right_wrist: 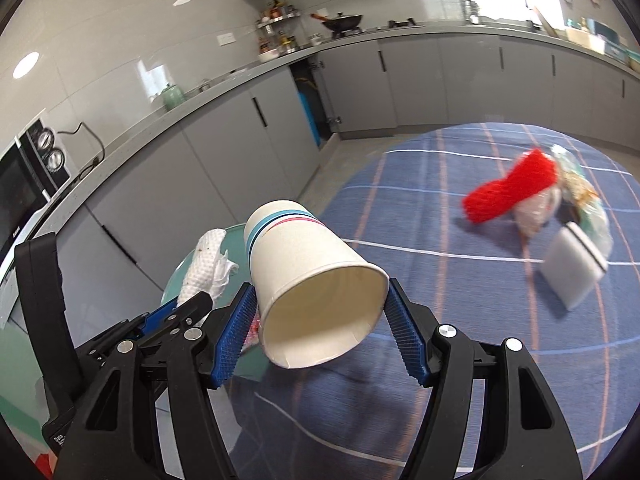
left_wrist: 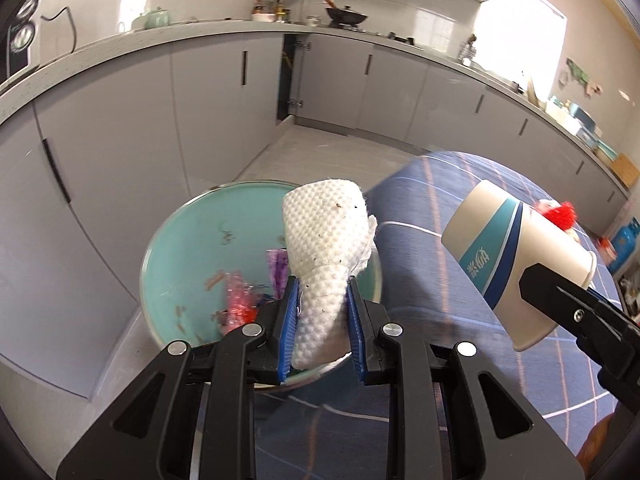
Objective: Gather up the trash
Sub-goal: 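Carry the white pad and paper cup over the teal bin and open both grippers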
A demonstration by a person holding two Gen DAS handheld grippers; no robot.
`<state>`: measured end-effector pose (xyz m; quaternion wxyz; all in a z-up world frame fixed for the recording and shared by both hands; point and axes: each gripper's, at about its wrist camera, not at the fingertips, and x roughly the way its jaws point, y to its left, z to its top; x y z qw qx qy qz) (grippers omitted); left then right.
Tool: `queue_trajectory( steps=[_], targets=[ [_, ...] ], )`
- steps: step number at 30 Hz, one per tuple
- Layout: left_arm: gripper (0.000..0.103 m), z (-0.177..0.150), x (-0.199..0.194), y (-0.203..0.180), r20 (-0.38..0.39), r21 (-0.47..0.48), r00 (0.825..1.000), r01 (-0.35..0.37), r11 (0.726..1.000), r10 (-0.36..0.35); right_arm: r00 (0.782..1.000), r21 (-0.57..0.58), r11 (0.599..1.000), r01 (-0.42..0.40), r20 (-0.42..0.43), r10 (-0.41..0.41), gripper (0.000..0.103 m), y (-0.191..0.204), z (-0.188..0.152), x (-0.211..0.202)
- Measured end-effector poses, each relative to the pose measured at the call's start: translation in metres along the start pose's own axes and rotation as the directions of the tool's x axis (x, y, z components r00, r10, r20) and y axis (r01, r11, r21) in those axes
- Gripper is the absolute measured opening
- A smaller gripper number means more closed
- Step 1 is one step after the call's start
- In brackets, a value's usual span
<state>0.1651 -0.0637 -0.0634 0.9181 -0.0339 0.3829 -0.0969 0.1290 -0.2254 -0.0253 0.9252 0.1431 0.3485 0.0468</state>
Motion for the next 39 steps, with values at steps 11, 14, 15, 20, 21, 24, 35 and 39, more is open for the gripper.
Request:
queue_trajectory(
  steps=[11,14,15,20,21,24,35,39],
  targets=[
    [0.023,0.005,0.012,0.042,-0.021,-0.067,0.999,-0.052,0.996,0.05,1.0,-0.049,0.999,-0.007,-0.023,0.006,0.066,0.04,0.004,0.033],
    [0.023,0.004,0.018,0.051,-0.037,-0.083,0.998,-0.061,0.995,0.058,0.999,-0.046,0.999,-0.007,-0.038,0.005,0.066,0.044,0.005,0.041],
    [0.023,0.003,0.019,0.052,-0.041,-0.086,0.997,-0.062,0.994,0.059,0.999,-0.043,0.999,-0.008,-0.044,0.006,0.066,0.045,0.004,0.045],
    [0.023,0.002,0.026,0.059,-0.055,-0.099,0.996,-0.071,0.993,0.066,0.998,-0.036,0.999,-0.001,-0.065,-0.002,0.066,0.051,0.003,0.06],
    [0.023,0.002,0.028,0.06,-0.057,-0.1,0.996,-0.072,0.992,0.066,0.998,-0.034,0.999,-0.001,-0.068,-0.001,0.066,0.051,0.003,0.063],
    [0.023,0.002,0.033,0.064,-0.066,-0.107,0.996,-0.068,0.992,0.061,0.997,-0.034,0.999,-0.006,-0.077,0.004,0.067,0.054,0.003,0.07],
    [0.023,0.003,0.044,0.074,-0.083,-0.12,0.994,-0.08,0.99,0.07,0.994,-0.023,1.0,-0.02,-0.112,0.017,0.07,0.059,0.006,0.102],
    [0.023,0.003,0.046,0.075,-0.09,-0.123,0.993,-0.086,0.989,0.075,0.991,-0.029,0.999,-0.044,-0.129,0.04,0.072,0.061,0.005,0.113]
  ],
)
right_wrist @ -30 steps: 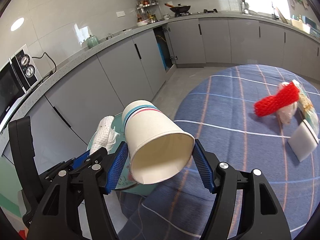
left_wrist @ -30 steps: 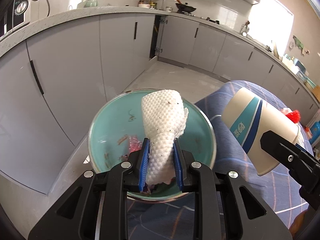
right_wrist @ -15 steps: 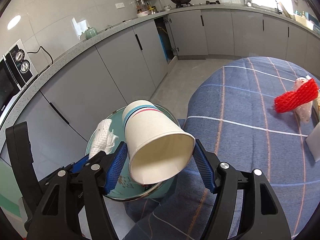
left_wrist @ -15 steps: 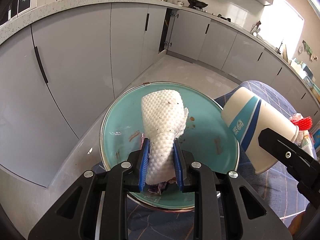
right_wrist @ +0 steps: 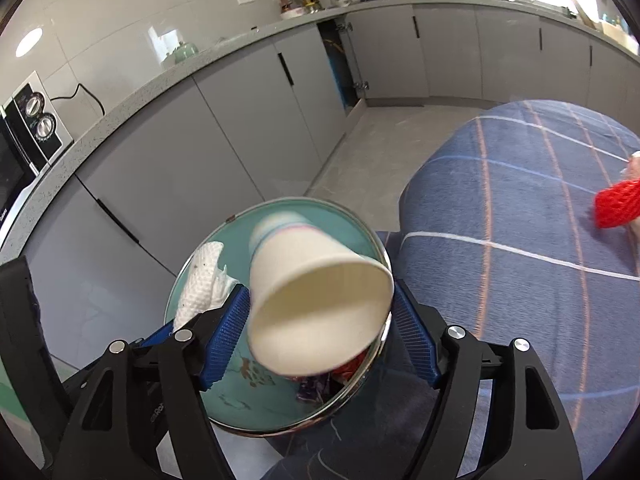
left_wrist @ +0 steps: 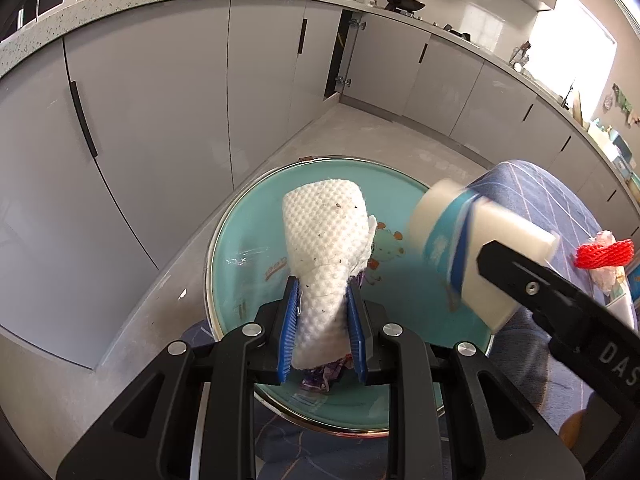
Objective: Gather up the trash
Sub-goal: 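Carry the white pad and paper cup over the teal bin and open both grippers, then move both open grippers back toward the remaining trash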
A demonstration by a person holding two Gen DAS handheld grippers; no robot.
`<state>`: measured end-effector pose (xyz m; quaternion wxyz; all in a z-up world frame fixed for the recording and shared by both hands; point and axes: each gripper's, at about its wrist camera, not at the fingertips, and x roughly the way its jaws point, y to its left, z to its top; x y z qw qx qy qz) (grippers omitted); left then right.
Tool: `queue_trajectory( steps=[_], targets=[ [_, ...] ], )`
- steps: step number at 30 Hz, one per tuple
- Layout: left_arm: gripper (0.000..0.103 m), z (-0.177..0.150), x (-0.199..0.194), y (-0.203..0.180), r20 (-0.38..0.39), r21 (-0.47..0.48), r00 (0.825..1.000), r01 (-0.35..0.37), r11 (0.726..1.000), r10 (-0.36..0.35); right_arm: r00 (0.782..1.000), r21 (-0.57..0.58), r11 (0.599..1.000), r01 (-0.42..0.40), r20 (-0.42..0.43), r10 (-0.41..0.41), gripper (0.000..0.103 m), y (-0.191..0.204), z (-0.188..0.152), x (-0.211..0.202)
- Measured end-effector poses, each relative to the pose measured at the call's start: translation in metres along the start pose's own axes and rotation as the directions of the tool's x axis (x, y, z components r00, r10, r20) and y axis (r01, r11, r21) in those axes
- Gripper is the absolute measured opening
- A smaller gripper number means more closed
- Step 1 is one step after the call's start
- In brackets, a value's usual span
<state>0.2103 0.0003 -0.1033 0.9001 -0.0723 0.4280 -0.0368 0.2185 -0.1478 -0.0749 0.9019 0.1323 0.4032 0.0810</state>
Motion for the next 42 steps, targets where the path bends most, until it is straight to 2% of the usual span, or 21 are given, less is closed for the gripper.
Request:
queue_trajectory(
  steps=[4,12,13,14,18,20,24,29,33,42],
  targets=[
    [0.023,0.001,0.003,0.001,-0.003,0.001,1.0,-0.002,1.0,0.002,1.0,0.029,1.0,-0.003,0.012,0.003,0.072,-0.009,-0.002,-0.005],
    [0.027,0.002,0.009,-0.006,-0.01,0.005,1.0,-0.013,1.0,0.013,0.995,0.05,0.998,0.028,0.092,-0.033,0.072,-0.022,-0.003,-0.039],
    [0.035,0.002,0.009,-0.007,-0.013,0.004,1.0,-0.02,1.0,0.02,0.995,0.055,0.998,0.026,0.095,-0.031,0.072,-0.023,-0.003,-0.042],
    [0.049,0.002,0.009,-0.008,-0.015,0.007,1.0,-0.025,1.0,0.025,0.995,0.059,0.998,0.025,0.097,-0.03,0.072,-0.024,-0.004,-0.044],
    [0.063,0.001,0.005,-0.013,-0.001,0.03,0.999,-0.045,0.999,0.045,0.995,0.07,0.997,0.019,0.097,-0.025,0.072,-0.027,-0.007,-0.051],
    [0.074,0.001,0.001,-0.015,0.011,0.023,0.998,-0.061,0.998,0.061,0.995,0.075,0.997,0.014,0.097,-0.022,0.072,-0.028,-0.006,-0.053],
    [0.075,0.001,-0.006,-0.02,0.03,0.04,0.997,-0.079,0.996,0.077,0.994,0.088,0.996,0.014,0.109,-0.023,0.072,-0.034,-0.01,-0.063],
    [0.081,0.0,-0.015,-0.028,0.048,0.043,0.995,-0.086,0.995,0.084,0.993,0.115,0.993,0.02,0.115,-0.033,0.072,-0.047,-0.015,-0.074],
    [0.086,0.0,-0.021,-0.039,0.057,0.053,0.996,-0.077,0.996,0.074,0.991,0.133,0.991,0.029,0.126,-0.046,0.072,-0.059,-0.019,-0.085],
    [0.089,-0.005,-0.03,-0.069,0.075,0.101,0.996,-0.058,0.993,0.051,0.986,0.208,0.977,0.052,0.147,-0.084,0.076,-0.096,-0.029,-0.107]
  ],
)
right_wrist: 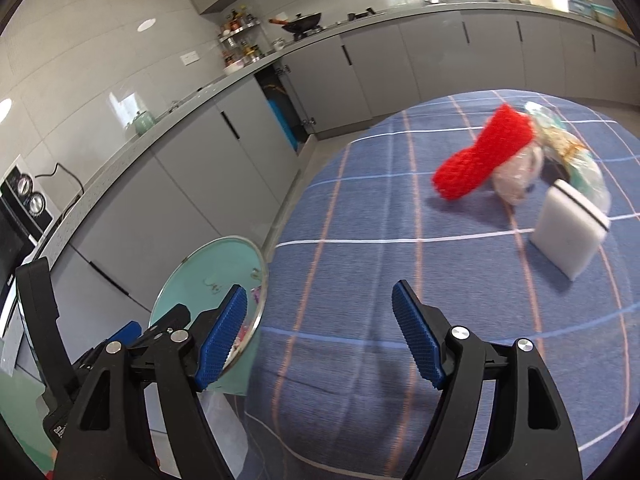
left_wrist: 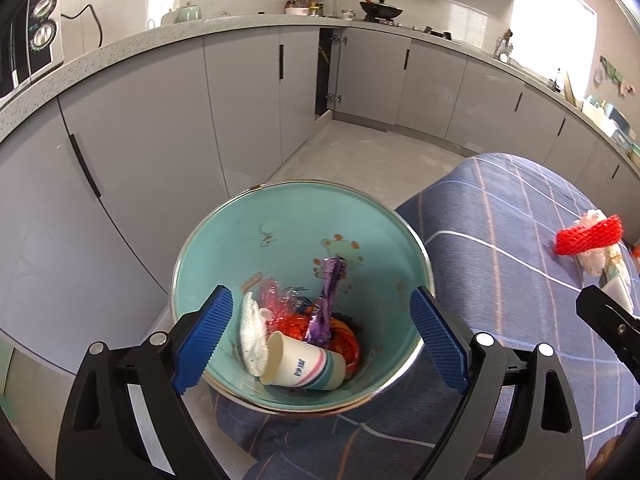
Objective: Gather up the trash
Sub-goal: 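Move both open grippers back toward the remaining trash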
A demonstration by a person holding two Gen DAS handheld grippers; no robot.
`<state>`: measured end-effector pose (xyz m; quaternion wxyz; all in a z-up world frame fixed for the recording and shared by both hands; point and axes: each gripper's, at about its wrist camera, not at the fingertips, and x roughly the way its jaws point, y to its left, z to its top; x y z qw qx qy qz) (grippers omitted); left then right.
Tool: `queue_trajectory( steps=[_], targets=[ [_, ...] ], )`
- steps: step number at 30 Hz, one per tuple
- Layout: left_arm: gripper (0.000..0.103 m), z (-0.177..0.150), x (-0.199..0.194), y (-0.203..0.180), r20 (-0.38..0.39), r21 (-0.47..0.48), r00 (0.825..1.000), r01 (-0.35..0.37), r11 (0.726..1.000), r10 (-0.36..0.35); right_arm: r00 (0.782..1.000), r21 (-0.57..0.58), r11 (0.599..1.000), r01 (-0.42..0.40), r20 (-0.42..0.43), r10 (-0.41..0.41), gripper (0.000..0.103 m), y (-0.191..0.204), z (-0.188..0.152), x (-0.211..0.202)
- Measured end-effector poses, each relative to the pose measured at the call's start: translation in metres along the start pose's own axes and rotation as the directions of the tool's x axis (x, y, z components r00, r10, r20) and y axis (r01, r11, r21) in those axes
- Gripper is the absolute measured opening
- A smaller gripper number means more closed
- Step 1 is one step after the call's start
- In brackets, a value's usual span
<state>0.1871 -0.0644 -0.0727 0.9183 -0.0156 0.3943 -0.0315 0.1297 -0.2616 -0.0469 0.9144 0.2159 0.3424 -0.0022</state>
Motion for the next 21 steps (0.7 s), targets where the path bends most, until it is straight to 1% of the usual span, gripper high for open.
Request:
queue_trajectory(
  steps=[4,8,21],
  targets=[
    [0.091,-0.002,-0.005,-0.011,0.006,0.015,1.0,0.008,1.0,-0.008,1.0,0.02,1.0,0.007,0.007,-0.008,0.076,-0.015,-0.001,-0.007],
    [0.096,-0.002,-0.01,-0.023,0.016,0.041,1.0,0.015,0.999,-0.016,1.0,0.042,0.999,0.017,0.018,-0.018,0.076,-0.029,0.0,-0.015],
    [0.096,-0.008,-0.021,-0.07,0.014,0.109,0.997,0.068,0.992,-0.07,0.996,0.117,0.991,0.064,0.061,-0.072,0.076,-0.079,-0.001,-0.047]
  ],
)
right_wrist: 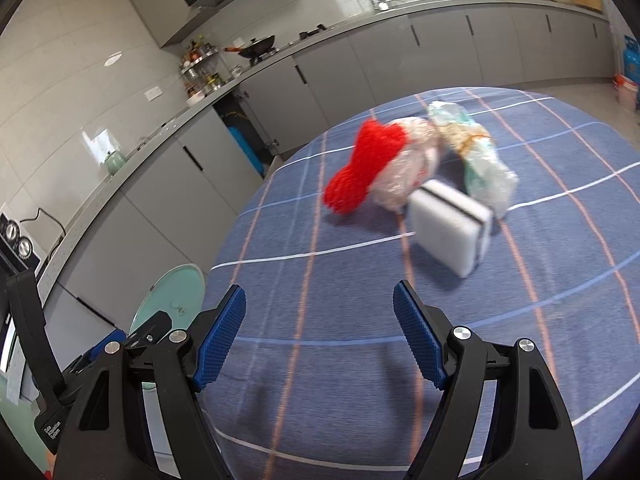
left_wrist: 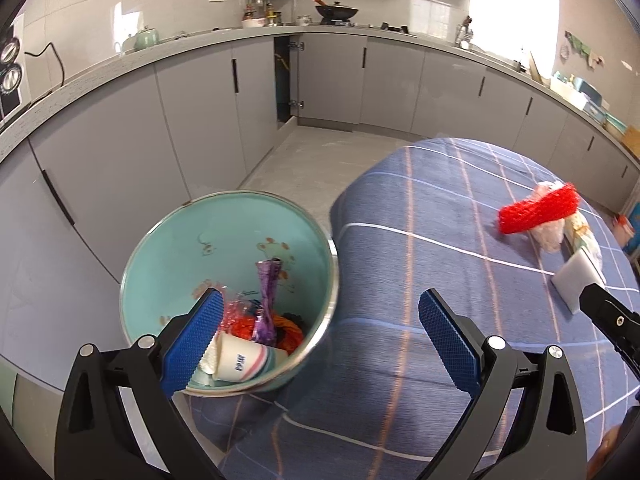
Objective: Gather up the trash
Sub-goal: 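Move both open grippers back toward the remaining trash, then grasp the white-and-black sponge with the right gripper while the left gripper grasps the red mesh net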
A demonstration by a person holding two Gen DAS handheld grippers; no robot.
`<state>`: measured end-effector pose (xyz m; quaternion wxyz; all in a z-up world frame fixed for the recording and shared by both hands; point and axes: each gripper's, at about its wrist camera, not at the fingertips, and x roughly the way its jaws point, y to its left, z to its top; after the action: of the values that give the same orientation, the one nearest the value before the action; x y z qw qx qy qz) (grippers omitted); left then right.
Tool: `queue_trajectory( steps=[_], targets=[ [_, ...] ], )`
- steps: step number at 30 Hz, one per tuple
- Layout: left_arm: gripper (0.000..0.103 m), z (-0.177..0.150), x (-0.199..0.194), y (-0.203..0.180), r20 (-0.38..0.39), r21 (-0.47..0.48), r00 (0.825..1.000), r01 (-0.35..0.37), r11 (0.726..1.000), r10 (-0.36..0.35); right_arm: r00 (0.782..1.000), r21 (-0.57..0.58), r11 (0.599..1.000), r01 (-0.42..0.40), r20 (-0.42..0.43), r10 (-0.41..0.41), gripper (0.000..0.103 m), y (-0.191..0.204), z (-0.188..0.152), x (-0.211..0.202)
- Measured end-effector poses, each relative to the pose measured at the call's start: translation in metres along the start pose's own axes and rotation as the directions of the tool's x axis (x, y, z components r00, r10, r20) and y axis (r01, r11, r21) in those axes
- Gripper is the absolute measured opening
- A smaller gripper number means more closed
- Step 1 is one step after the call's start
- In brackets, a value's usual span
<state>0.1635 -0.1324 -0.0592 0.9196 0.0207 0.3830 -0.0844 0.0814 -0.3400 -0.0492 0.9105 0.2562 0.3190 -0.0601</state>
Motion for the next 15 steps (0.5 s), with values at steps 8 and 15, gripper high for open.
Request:
queue_trajectory(
  steps=[8,15],
  targets=[
    [0.096,-0.008,-0.004,-0.032,-0.011,0.06,0.999,0.051,0.997,-0.05,0.998,0.032,0.998,0.057,0.022,-0.058,0.076,-0.038,0.001,-0.018],
    [0.096,-0.012,-0.004,-0.055,-0.02,0.103,0.997,0.081,0.991,-0.08,0.993,0.057,0.992,0.11,0.033,-0.112,0.076,-0.067,0.011,-0.022]
  ],
)
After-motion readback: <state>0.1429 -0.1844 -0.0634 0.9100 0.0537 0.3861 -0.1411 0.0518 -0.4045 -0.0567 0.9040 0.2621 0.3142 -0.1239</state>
